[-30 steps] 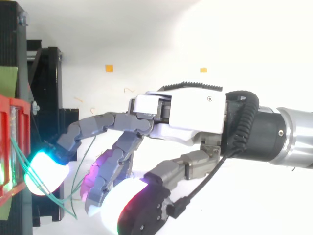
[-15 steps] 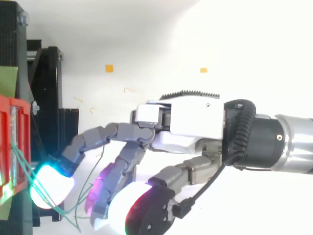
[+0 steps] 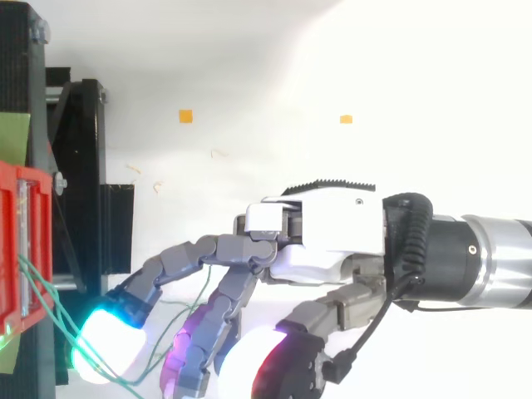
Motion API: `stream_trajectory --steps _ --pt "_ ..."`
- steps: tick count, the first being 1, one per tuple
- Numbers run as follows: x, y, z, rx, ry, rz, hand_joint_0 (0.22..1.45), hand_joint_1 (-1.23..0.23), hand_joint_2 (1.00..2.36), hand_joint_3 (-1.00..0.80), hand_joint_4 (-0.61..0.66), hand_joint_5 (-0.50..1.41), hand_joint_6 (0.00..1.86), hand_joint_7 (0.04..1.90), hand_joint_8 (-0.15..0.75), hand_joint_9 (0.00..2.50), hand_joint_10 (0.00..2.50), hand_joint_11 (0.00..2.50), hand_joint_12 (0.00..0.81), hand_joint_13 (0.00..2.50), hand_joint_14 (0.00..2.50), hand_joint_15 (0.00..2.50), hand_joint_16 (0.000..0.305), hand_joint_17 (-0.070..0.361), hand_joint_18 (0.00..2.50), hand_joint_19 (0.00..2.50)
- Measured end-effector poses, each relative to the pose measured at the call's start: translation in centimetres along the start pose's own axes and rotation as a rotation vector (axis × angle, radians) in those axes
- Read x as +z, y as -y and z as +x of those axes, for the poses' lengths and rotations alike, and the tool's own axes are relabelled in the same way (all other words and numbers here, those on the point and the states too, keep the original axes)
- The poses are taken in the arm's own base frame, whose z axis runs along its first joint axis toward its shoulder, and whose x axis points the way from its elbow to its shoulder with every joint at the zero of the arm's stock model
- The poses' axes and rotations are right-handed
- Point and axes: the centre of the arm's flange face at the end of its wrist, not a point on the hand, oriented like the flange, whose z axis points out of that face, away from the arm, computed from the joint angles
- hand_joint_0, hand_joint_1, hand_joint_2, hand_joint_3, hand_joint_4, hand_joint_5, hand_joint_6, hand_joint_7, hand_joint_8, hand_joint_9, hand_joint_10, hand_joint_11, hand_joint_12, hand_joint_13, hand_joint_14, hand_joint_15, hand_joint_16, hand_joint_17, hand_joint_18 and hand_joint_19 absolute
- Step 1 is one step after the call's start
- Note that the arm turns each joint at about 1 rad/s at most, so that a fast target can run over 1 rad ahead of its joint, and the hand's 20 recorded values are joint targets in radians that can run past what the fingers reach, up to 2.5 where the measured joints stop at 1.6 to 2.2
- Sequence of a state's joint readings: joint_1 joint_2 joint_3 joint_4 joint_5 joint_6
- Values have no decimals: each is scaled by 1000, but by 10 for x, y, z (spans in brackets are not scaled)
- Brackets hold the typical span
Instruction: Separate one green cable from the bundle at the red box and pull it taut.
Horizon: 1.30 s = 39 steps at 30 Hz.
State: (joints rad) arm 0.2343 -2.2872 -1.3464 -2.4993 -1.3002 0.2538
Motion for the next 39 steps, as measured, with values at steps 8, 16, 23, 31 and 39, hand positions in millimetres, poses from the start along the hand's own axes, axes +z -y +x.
stream_trajectory --steps 8,16,23,31,39 --pt "0 0 0 17 -3 1 375 -646 1000 -500 268 -121 502 731 351 1107 10 381 454 894 14 474 83 188 1133 462" --pt "-1 2 0 49 -10 14 366 -655 1000 -500 283 -108 502 778 360 1134 12 380 462 926 14 474 86 193 1177 460" --pt "-3 2 -2 73 -16 32 349 -700 1000 -500 317 -79 503 937 368 1178 11 405 477 979 16 472 87 196 1239 450" --pt "-3 3 -4 71 -13 37 381 -753 1000 -500 270 27 504 1043 324 1432 14 439 467 1160 17 514 82 183 1314 472" --pt "-4 3 -5 56 -6 43 408 -757 1000 -500 188 75 505 1095 286 1650 14 451 451 1284 17 528 79 177 1344 473"
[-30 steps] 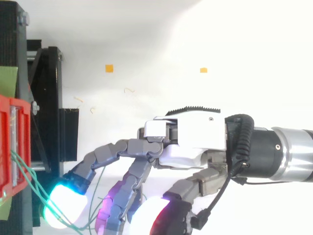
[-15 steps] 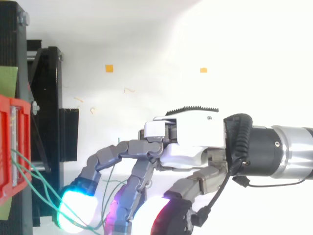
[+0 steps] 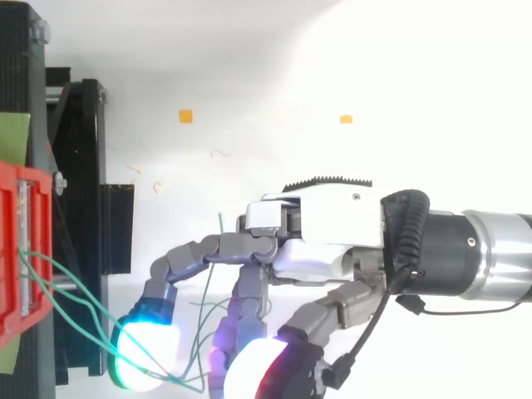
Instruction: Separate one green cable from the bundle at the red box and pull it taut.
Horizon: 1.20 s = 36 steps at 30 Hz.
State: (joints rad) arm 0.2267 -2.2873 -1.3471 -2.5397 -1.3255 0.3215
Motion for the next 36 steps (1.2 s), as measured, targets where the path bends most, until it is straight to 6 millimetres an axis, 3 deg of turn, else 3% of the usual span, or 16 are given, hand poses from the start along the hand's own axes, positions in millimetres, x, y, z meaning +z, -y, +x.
stream_trajectory --steps 24,31,36 --pt "-1 1 2 -22 8 1 370 -772 1000 -500 120 137 502 1277 272 1962 18 464 476 1503 16 506 81 183 1580 420" --pt "-1 2 3 -28 11 1 464 -652 1000 -500 89 136 502 1276 253 1954 16 474 440 1471 17 551 73 164 1457 483" --pt "-1 2 3 -34 17 5 541 -694 1000 -500 66 137 502 1274 244 1961 18 522 419 1450 19 567 67 150 1367 521"
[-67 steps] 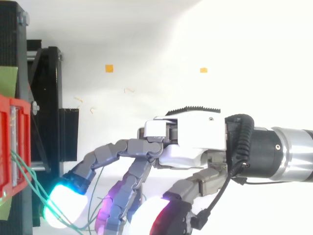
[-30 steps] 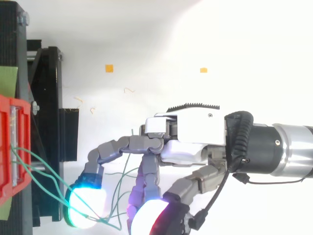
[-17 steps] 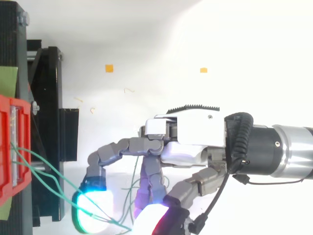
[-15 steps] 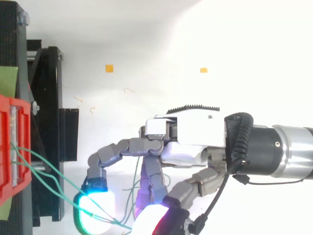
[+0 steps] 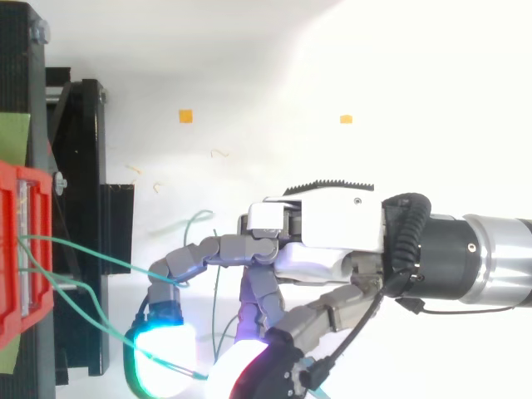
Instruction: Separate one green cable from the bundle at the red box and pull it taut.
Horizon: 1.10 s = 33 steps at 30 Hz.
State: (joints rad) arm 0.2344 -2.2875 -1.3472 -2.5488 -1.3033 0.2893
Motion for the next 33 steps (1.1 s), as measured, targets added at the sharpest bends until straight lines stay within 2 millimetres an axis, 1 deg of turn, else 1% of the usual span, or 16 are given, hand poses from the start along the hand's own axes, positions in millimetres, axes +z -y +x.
stream_trajectory --steps 3,8,10,15,22,24,25,29,33 --pt "-1 0 0 -9 5 4 608 -731 1000 -500 55 137 502 1272 249 1957 18 531 408 1443 18 572 63 142 1330 544" --pt "-2 1 -2 -30 13 15 692 -773 1000 -500 65 139 502 1270 248 1981 18 524 416 1461 20 576 62 139 1327 545" --pt "-2 2 -2 -37 18 18 697 -784 1000 -490 66 139 502 1271 248 1982 18 521 409 1462 20 573 61 138 1323 545" --pt "-3 2 -3 -49 26 23 713 -806 1013 -340 67 140 503 1273 246 1995 18 523 418 1474 18 580 61 136 1324 545" --pt "-6 4 -5 -71 41 46 716 -824 1016 -244 66 141 503 1292 241 2008 19 536 420 1489 18 584 61 137 1334 545" --pt "-6 4 -5 -76 43 50 714 -838 1016 -206 47 143 502 1285 256 2019 20 537 419 1496 21 585 62 139 1346 536" --pt "-7 4 -6 -78 45 52 713 -842 1016 -197 44 144 503 1281 250 2021 19 537 420 1498 18 587 62 139 1349 533" --pt "-7 4 -6 -80 51 54 704 -872 1017 -178 -2 145 503 1296 271 2014 21 550 419 1505 19 583 62 139 1348 523" --pt "-8 5 -7 -82 61 57 703 -901 1018 -188 6 144 502 1302 278 2002 21 578 425 1509 20 588 61 137 1345 537"
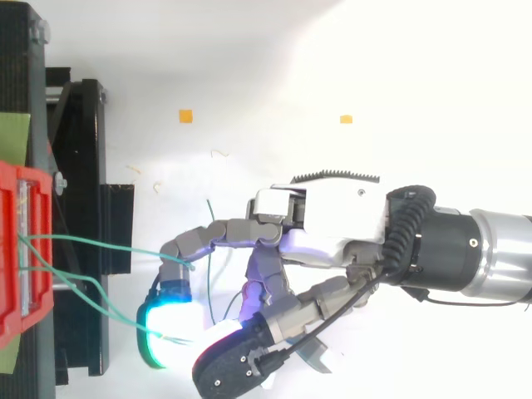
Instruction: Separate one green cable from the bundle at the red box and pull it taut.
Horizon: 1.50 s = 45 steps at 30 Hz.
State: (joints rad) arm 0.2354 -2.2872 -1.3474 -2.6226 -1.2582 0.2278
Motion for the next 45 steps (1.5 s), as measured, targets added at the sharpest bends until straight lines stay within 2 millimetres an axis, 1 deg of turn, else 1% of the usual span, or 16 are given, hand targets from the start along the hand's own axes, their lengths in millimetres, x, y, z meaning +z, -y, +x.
stream_trajectory --steps 8,19,22,25,26,28,30,32,34,37,41,43,45 --pt "-2 1 -3 -55 17 17 709 -975 1017 -221 26 141 502 1311 276 1989 22 586 419 1511 19 608 60 135 1337 536" --pt "-4 2 -5 -176 37 35 712 -1001 1016 -248 50 139 501 1321 265 1996 20 600 417 1514 19 627 59 133 1328 541" --pt "-4 2 -5 -189 37 38 716 -1012 1013 -315 57 138 501 1326 268 1992 22 609 418 1515 19 626 59 133 1324 542" --pt "-4 1 -5 -192 37 37 701 -1009 1004 -449 61 137 501 1324 261 1998 22 621 414 1519 21 631 59 133 1323 551" --pt "-4 1 -5 -192 37 36 667 -996 1000 -500 63 137 501 1325 263 2001 21 620 415 1521 21 632 59 133 1324 551" --pt "-3 0 -5 -193 37 35 595 -950 1000 -500 74 138 500 1323 259 2010 23 615 421 1526 20 636 60 135 1333 548" --pt "-2 -1 -4 -195 37 35 553 -910 1000 -500 75 140 500 1323 258 2018 22 605 421 1536 19 630 61 137 1351 544" --pt "-2 -1 -4 -197 37 38 539 -863 1000 -500 78 140 501 1329 258 2028 22 597 422 1543 21 630 61 138 1359 544" --pt "-2 -2 -4 -199 37 40 533 -816 1000 -500 76 141 501 1317 258 2037 20 592 426 1551 21 630 62 139 1364 542" --pt "-2 -2 -4 -201 38 43 531 -697 1000 -500 75 143 501 1313 247 2058 20 586 430 1565 19 626 62 139 1370 539" --pt "-2 -2 -4 -201 38 44 533 -454 1000 -500 71 144 501 1311 245 2081 20 596 426 1585 19 628 62 139 1382 545" --pt "-2 -2 -4 -201 38 44 550 -426 1000 -500 69 144 501 1311 235 2082 20 593 423 1583 21 633 61 136 1372 552" --pt "-2 -2 -4 -202 38 44 604 -495 1000 -500 60 144 501 1315 233 2076 24 603 418 1574 21 636 59 132 1350 562"
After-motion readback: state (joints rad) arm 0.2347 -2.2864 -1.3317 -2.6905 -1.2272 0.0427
